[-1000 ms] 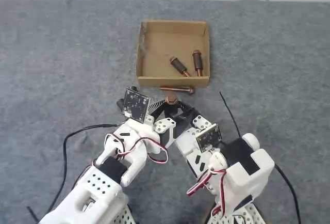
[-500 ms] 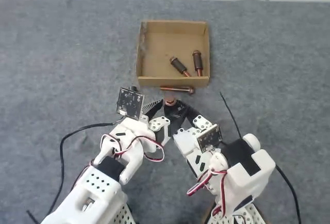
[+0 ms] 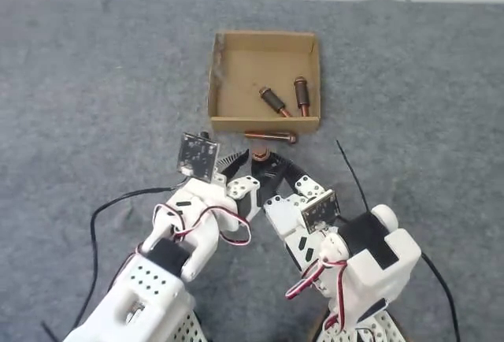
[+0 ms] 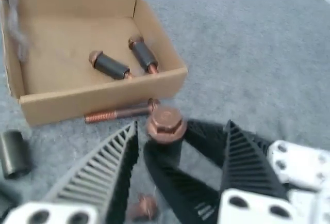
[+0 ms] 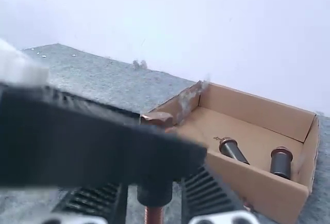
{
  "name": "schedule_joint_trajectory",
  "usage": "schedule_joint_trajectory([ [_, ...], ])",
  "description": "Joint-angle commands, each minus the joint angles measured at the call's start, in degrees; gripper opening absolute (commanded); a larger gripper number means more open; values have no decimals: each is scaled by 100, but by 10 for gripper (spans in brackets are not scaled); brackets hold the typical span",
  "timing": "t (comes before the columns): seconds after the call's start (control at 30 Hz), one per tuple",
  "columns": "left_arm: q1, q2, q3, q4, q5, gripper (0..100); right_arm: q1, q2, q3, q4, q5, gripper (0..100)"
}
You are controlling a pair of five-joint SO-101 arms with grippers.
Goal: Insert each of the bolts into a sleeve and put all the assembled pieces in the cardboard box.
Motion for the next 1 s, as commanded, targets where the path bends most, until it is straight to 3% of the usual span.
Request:
schedule_joint_trajectory([
  [0.0,-18,-844,-251,35,53,246,92,-110,-70,-163,79,6],
  [0.27,-79,-3147,-84,1653,53,246,101,-110,-70,-163,79,6],
  [0.37,-387,-3886,-13,2057,53,246,101,-110,-62,-163,79,6],
  [0.97,-3059,-3780,84,2171,53,246,101,-101,-35,-163,88,6],
])
